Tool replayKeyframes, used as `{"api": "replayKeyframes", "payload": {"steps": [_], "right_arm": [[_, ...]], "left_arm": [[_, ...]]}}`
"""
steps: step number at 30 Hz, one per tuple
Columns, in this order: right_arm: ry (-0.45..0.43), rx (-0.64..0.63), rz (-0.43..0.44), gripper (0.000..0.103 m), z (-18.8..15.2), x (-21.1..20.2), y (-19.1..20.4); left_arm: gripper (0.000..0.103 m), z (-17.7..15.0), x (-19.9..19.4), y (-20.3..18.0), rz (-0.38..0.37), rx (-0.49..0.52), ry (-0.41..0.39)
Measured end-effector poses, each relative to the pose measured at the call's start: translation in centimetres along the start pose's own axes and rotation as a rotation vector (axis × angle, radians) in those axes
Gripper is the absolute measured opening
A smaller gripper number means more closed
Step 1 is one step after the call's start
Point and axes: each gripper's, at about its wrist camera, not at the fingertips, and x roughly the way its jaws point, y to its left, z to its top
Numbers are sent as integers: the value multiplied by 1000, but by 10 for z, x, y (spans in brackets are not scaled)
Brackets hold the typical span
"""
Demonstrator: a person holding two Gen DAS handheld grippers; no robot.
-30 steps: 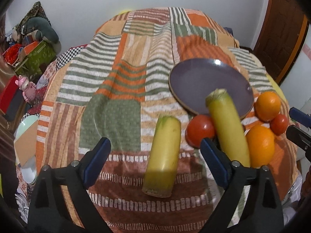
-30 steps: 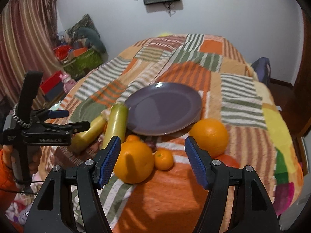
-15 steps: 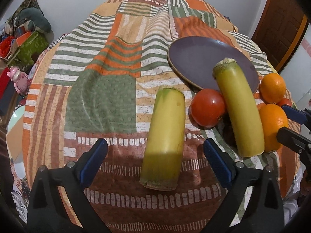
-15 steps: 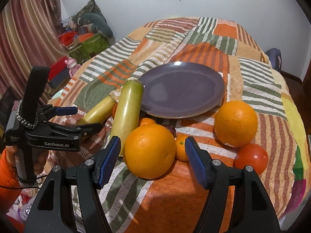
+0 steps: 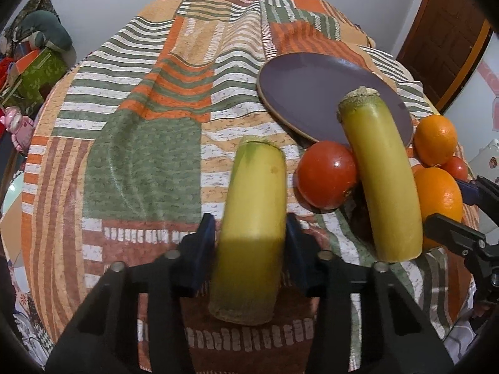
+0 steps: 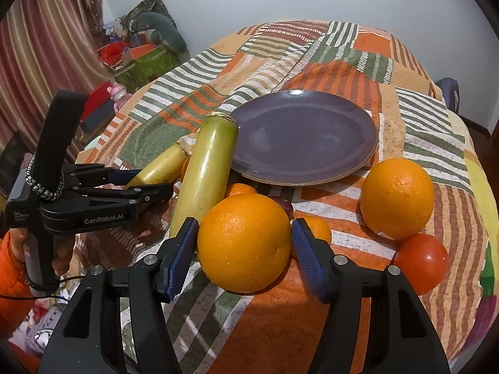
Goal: Organize fruits
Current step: 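Grasp the short yellow-green zucchini with the left tool while the right tool grasps a large orange, then carry the zucchini onto the purple plate with the left tool while the right tool sets the orange there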
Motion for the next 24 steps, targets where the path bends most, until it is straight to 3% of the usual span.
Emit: {"api": "replayKeyframes", "payload": {"steps": [4,9,17,24], "right_arm": [[-4,9,-3,57,0,-3,0],[-44,6,-30,57,2,-15,2],[-107,19,-56,56,16,-31,-7],[-158,35,-77,56,29,-40,-16]], "left_arm": [[40,-2,-3,-2,4,28,-11],[39,-3,-12,2,-41,-3,-24],[38,11,-39,-1,-36,30,-116],[38,22,-36,-2,-24,37,-113]]}}
